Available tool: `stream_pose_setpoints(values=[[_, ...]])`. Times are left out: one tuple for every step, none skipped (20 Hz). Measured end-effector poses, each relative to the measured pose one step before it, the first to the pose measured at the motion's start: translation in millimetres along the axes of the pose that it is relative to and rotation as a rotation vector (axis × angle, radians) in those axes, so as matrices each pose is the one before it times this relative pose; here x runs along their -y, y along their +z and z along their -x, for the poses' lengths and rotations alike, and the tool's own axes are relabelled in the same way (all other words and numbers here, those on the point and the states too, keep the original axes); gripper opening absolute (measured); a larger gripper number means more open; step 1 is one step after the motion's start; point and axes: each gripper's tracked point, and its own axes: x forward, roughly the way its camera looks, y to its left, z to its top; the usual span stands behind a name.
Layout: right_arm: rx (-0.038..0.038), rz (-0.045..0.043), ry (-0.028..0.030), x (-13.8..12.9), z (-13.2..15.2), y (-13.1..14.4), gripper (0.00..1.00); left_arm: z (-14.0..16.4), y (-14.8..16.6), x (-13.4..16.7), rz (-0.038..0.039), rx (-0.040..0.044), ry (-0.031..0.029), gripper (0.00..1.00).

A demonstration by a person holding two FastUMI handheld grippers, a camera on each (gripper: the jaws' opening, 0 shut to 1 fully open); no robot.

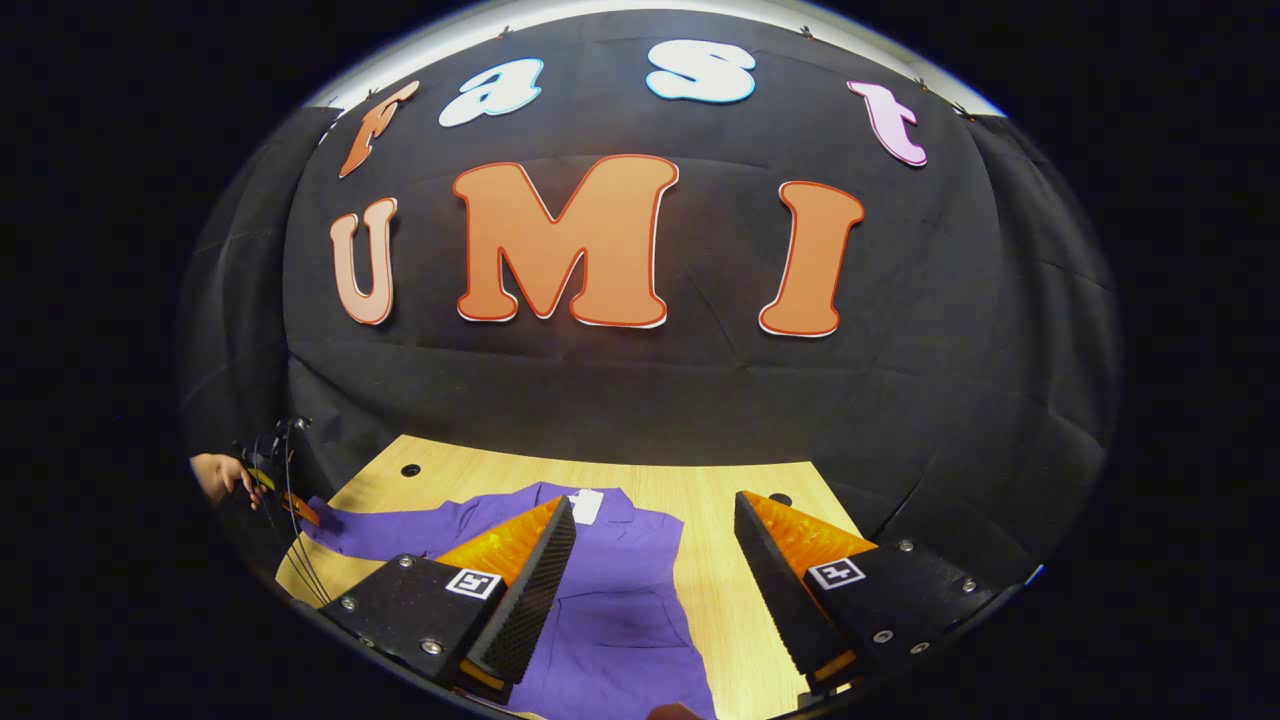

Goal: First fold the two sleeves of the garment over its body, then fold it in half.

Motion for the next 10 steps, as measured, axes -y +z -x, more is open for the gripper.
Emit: stream_pose_setpoints(values=[[0.00158, 0.00216, 0.00433, 3.7, -0.26, 1.4, 0.95, 12.91, 5.25, 13.12, -0.01902, 0.01722, -0.0072, 0.04], [0.0054, 0.00226, 0.00887, 4.03, -1.95, 1.76, 0.95, 9.62, 4.85, 10.83, -0.02028, 0.0145, -0.00925, 0.04], [0.00794, 0.00055, 0.00415, 3.56, -0.9, 2.29, 0.95, 7.75, 4.73, 11.65, -0.01849, 0.01524, -0.00345, 0.04], [0.00431, -0.00183, 0.00761, 3.01, -0.78, 0.99, 0.95, 8.24, 1.79, 11.29, -0.02101, 0.01156, -0.00148, 0.04], [0.00635, -0.00515, 0.00185, 4.19, -0.19, 0.8, 0.95, 8.46, 5.04, 11.08, -0.01813, 0.01179, 0.00072, 0.04], [0.00504, -0.00473, 0.00315, 4.61, -0.01, 0.28, 0.95, 10.11, 4.34, 8.62, -0.02005, 0.00717, -0.00001, 0.04], [0.00805, 0.00057, -0.00138, 4.92, 0.29, 0.27, 0.95, 7.13, 5.12, 11.51, -0.01774, 0.0074, 0.00059, 0.04], [0.01209, 0.00793, -0.01014, 7.22, -1.11, -0.01, 0.95, 5.26, 2.16, 11.09, -0.02143, 0.00467, -0.00497, 0.04], [0.01381, 0.01352, -0.0141, 6.92, -0.38, -0.44, 0.96, 5.95, 3.77, 13.87, -0.02026, 0.00411, -0.00097, 0.04], [0.01101, 0.01486, -0.01448, 6.88, 0.72, -0.54, 0.96, 4.11, 2.64, 19.09, -0.02537, 0.00674, -0.00799, 0.04]])
